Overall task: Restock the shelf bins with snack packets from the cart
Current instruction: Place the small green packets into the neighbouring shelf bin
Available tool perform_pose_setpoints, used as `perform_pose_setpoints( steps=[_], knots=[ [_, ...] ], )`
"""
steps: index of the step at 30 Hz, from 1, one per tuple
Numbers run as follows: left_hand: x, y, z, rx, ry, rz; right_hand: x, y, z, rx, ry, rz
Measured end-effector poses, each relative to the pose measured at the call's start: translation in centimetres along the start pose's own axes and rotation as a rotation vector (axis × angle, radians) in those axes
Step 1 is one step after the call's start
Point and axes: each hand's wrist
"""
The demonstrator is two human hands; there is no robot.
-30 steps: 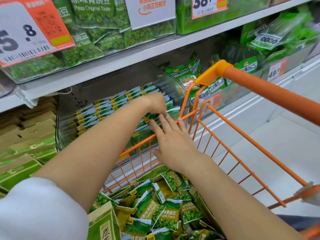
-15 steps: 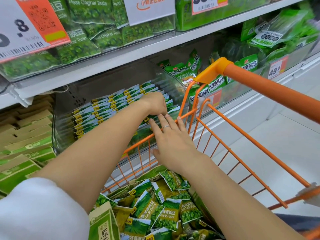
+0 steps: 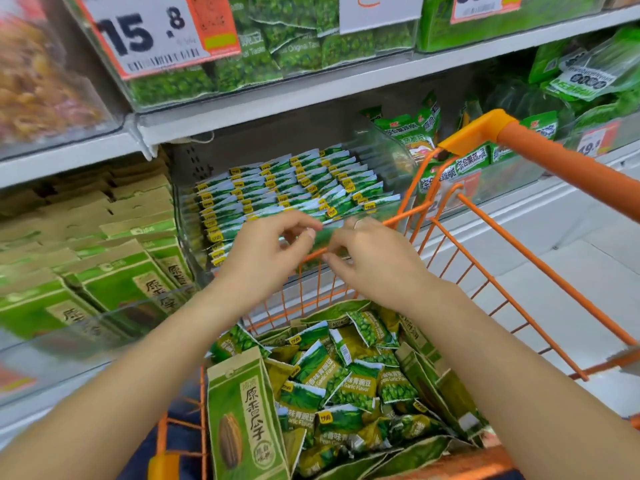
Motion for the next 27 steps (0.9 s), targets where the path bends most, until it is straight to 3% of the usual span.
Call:
perform_pose_setpoints(
  steps=[3, 7, 8, 11, 13, 18, 23, 25, 27],
  knots=[
    [5.2, -0.4, -1.2, 0.010, 0.008, -0.068, 0.2, 1.0, -0.2, 0.177, -0.114, -0.033],
    [7.3, 0.5, -3.6, -0.122, -0.013, -0.364, 0.8, 2.0, 0.1, 0.273, -0.289, 0.086],
    [7.3, 0.6, -4.2, -0.195, -0.029, -0.456, 0.9, 2.5, 0.3, 0.305, -0.274, -0.035],
    [7.3, 0.8, -5.6, -0.382, -0.084, -0.768, 1.5, 4.1, 1.3, 0.522, -0.157, -0.620],
    [7.3, 0.9, -6.1, -0.401, -0.113, -0.861, 2.0, 5.0, 2.1, 0.672, -0.215, -0.834],
    [7.0, 1.0, -6.2, -0.382, -0.109, -0.811, 2.0, 6.3, 1.7, 0.811, -0.444, -0.857],
    [6.9, 0.6, -5.9, -0.383, -0.107, -0.748, 1.5, 5.9, 2.2, 0.864, -0.491, -0.818],
    [6.8, 0.3, -5.6, -0.327, -0.099, -0.634, 1.5, 5.4, 2.4, 0.746, -0.397, -0.731],
    [6.6, 0.0, -5.2, -0.198, -0.122, -0.500, 1.4, 4.4, 2.0, 0.442, -0.185, -0.629]
  ],
)
Point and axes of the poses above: each hand's wrist, its own x-axis away from the middle knuckle, its own y-axis out of the palm, z = x × y, and after that the axes turned 4 degrees about -x, right-handed
